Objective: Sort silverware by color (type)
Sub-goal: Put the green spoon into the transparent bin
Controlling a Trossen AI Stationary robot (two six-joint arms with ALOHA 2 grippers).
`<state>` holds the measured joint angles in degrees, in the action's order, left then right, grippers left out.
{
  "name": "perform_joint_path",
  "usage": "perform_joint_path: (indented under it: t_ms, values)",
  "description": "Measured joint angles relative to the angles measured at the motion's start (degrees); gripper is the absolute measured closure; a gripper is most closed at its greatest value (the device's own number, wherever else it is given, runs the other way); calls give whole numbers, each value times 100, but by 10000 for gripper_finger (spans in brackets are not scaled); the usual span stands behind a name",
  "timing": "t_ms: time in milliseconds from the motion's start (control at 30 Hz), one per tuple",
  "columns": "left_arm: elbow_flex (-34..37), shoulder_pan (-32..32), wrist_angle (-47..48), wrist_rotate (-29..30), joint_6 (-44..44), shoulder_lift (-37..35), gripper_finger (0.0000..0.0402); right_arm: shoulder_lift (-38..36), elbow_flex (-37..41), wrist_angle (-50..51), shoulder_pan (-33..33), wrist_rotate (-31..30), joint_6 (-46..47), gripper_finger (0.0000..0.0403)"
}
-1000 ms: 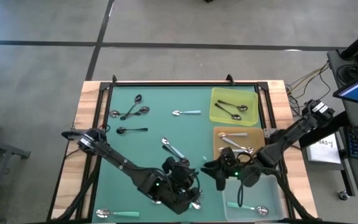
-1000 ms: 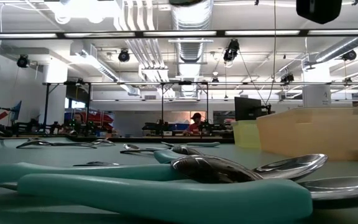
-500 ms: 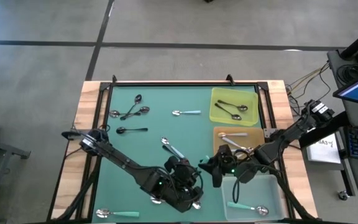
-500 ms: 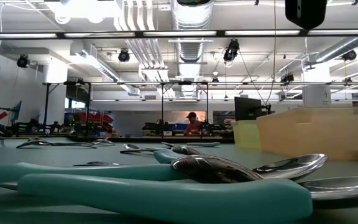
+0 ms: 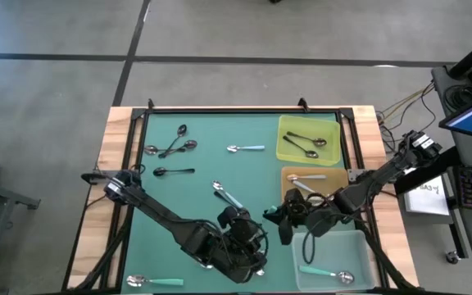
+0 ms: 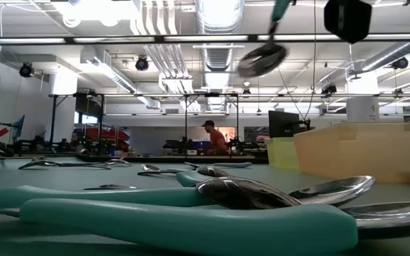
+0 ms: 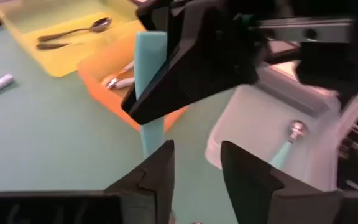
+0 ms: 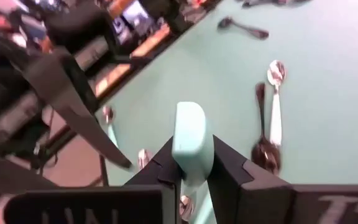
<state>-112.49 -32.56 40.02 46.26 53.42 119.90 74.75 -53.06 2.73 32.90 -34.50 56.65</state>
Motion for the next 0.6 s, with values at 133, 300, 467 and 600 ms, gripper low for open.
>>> perform_joint_path:
  t_ms: [133, 300, 467, 600]
  values:
    - [-481, -19, 565, -197, -301, -1, 273, -371, 0, 583, -28, 601, 331, 363]
    - [-913, -120, 1842, -559, -312, -11, 273, -849, -4, 836, 110, 1548, 461, 363]
    - [-880, -281, 3413, -1338, 154, -10, 279, -1026, -7, 1480, 428, 2055, 949, 363]
    - [-668, -470, 4303, -2031, 723, -9, 279, -1054, -7, 2245, 689, 2459, 1418, 363]
